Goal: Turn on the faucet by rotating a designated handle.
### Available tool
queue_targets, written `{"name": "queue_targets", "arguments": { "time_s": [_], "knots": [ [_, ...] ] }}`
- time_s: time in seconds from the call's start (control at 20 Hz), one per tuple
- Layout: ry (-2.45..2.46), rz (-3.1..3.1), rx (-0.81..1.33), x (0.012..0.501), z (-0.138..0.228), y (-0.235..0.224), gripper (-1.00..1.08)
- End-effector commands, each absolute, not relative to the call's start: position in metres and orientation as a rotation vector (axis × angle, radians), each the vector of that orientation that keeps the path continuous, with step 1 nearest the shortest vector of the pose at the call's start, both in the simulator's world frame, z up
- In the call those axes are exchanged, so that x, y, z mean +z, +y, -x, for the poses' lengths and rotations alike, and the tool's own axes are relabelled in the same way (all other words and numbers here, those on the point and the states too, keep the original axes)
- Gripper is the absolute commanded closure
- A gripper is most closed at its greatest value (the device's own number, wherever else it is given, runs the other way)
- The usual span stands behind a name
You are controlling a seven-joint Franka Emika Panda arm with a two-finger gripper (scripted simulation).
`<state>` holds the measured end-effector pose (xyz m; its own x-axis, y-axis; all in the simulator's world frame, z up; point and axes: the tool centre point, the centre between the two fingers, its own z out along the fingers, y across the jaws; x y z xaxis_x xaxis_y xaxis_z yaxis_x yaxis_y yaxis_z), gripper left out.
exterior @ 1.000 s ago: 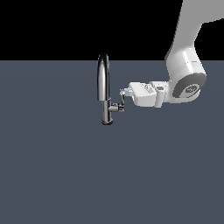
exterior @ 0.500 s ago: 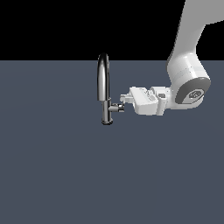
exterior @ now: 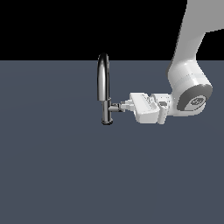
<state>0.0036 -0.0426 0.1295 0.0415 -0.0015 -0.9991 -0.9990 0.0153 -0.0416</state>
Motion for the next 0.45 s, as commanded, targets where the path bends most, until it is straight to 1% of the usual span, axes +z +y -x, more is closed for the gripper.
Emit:
{"name": "queue_targets", "arguments": {
  "time_s": [0.0, 0.35, 0.4],
  "knots": [
    [1.207, 1.207, 1.169, 0.107, 0.003, -0.048, 1.08],
    [1.208, 1.203, 1.186, 0.066, 0.012, -0.044, 1.08],
    [1.208, 1.203, 1.186, 0.066, 0.012, -0.044, 1.08]
  ]
}}
